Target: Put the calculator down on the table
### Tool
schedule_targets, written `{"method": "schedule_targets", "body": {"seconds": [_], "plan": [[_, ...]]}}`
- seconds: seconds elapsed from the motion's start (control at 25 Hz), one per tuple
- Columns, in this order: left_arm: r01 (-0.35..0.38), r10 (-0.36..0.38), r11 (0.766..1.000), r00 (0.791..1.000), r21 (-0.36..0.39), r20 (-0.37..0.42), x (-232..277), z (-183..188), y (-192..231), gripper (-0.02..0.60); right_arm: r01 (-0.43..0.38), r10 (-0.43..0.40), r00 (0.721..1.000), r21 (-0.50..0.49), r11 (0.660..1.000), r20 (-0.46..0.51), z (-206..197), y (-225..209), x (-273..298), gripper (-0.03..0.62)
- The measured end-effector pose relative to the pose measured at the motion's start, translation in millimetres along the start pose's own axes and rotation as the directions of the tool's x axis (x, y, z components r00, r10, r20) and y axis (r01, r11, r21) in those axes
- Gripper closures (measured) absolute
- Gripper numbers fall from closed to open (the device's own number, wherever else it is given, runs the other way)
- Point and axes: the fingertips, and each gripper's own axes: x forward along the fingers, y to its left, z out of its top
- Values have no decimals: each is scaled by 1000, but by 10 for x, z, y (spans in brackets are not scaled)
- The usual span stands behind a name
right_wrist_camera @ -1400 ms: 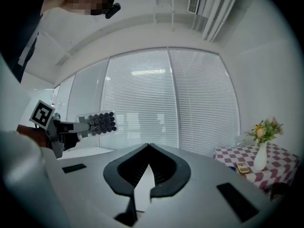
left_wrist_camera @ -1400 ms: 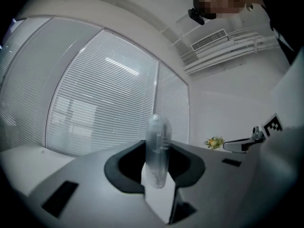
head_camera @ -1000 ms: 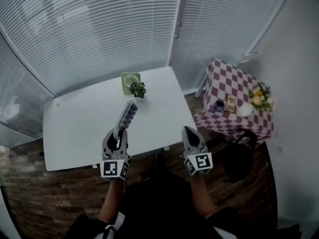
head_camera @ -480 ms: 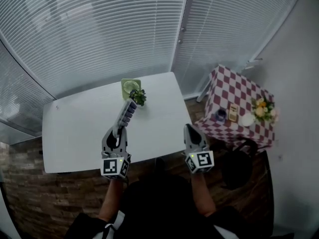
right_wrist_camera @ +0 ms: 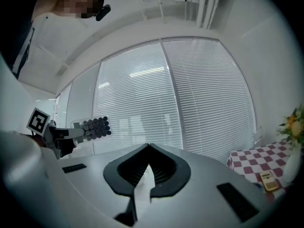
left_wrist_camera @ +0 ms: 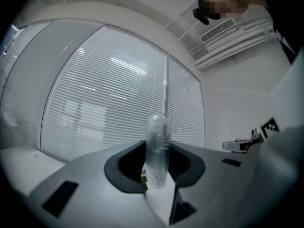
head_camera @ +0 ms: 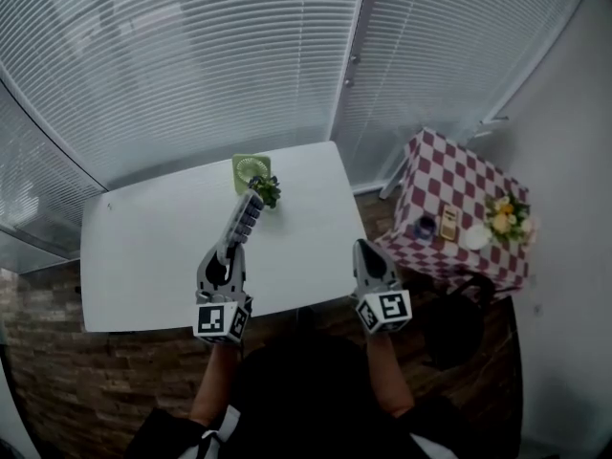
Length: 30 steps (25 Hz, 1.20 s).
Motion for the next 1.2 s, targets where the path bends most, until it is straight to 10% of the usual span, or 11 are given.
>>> {"method": "schedule_targets", "body": {"seconds": [0.2,0.32,0.52,0.6,0.76,0.84,1.2], "plan": [[25,-30,983,999,-182,-26,66,-160,40,480,-17,17,1000,3,1000,-4,-24,13,46,588],[48,-58,923,998,-381,-17,117,-239,57,480,-21,21,1000,-1,1000,-3,19,11,43,588],[88,-103,657,994,-748,26,229,-377,139,480,-39,39,999,2,999,-10,-43,39,91,588],[53,-80,567,997,-822,9,212,-489,198,480,-44,44,999,15,999,-15,-72,35,93,588],[82,-68,292,996,-953,65,253,-631,184,480,-53,54,998,55,997,-18,-90,8,115,588],[59,-42,201,998,-978,52,227,-718,214,480,-61,62,998,58,996,-22,-101,31,132,588],[36,-28,125,999,-992,32,252,-869,213,480,-71,73,997,56,996,-35,-149,48,183,588]]}}
